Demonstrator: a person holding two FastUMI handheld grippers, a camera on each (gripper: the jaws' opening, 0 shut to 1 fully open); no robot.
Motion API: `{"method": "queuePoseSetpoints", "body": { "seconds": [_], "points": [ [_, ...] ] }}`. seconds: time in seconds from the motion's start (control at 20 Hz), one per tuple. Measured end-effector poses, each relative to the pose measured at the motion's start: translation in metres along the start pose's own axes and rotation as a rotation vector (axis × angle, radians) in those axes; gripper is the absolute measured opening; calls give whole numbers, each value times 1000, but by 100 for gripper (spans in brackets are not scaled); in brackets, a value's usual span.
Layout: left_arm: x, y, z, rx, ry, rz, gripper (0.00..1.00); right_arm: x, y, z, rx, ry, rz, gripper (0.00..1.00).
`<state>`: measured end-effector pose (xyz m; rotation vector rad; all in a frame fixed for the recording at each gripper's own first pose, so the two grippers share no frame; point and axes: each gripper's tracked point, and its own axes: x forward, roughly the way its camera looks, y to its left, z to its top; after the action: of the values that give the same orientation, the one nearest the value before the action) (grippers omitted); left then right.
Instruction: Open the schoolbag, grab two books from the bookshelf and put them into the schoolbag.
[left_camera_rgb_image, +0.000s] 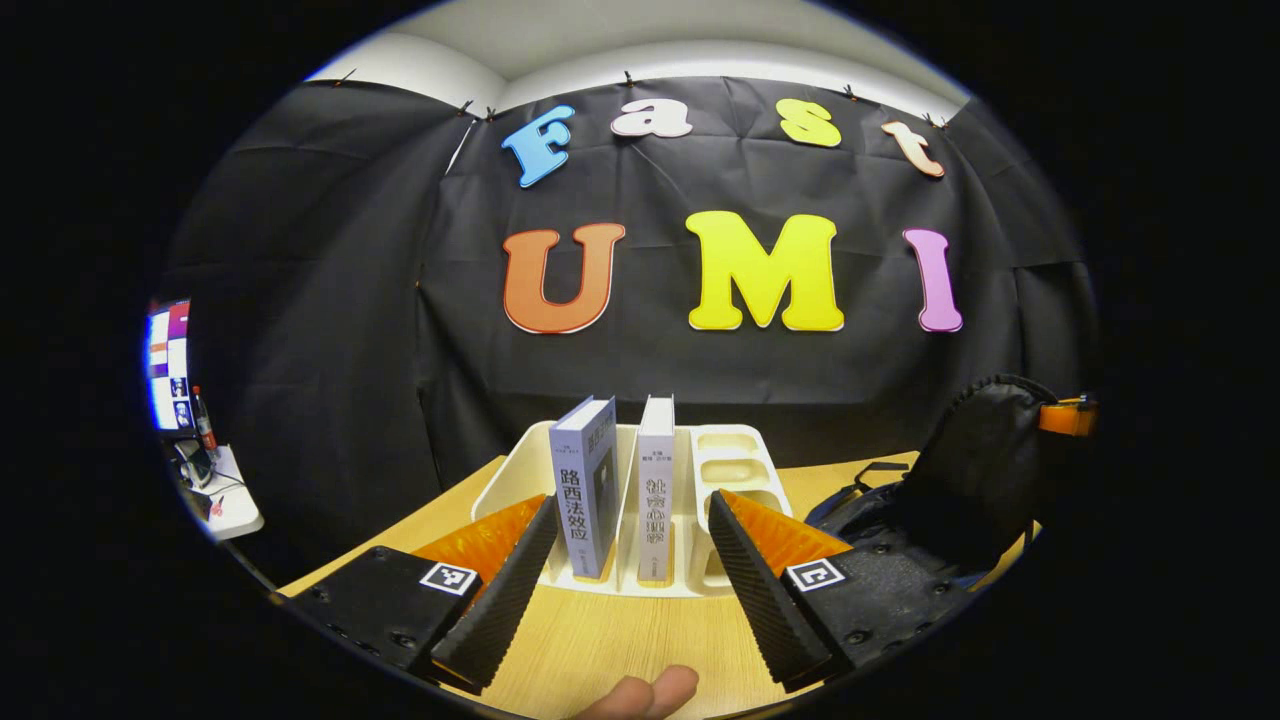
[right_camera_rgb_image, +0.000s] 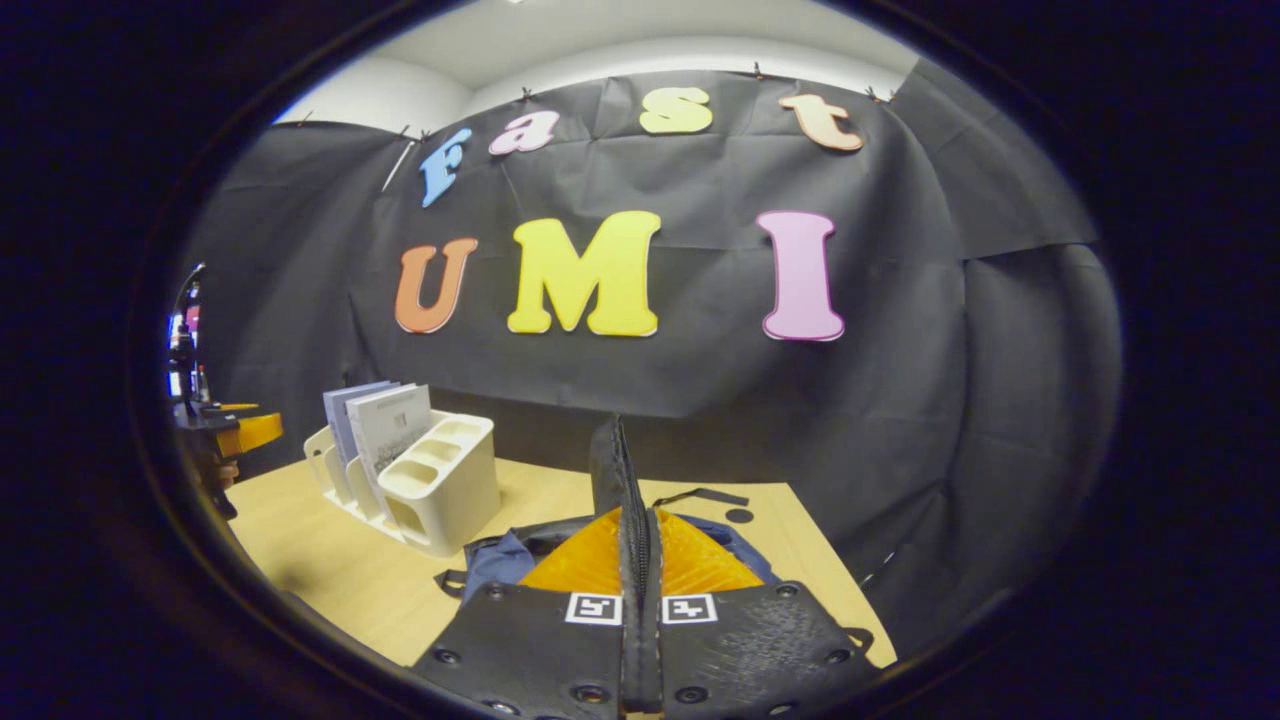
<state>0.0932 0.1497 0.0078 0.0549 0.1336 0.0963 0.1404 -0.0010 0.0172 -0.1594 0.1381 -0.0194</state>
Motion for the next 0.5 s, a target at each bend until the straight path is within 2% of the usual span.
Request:
{"method": "queuePoseSetpoints", "body": {
  "seconds": [0.15, 0.4, 0.45, 0.5],
  "points": [
    [33, -1, 20, 54, 9, 5, 96, 5, -9, 14, 3, -17, 4, 0],
    [93, -20, 50, 216, 13, -3, 95, 18, -20, 32, -19, -32, 11, 0],
    [104, -24, 47, 191, 56, -19, 95, 17, -17, 32, 4, -22, 41, 0],
    [117, -30, 47, 138, 86, -39, 89, 16, -15, 35, 46, -16, 79, 0]
  ]
}}
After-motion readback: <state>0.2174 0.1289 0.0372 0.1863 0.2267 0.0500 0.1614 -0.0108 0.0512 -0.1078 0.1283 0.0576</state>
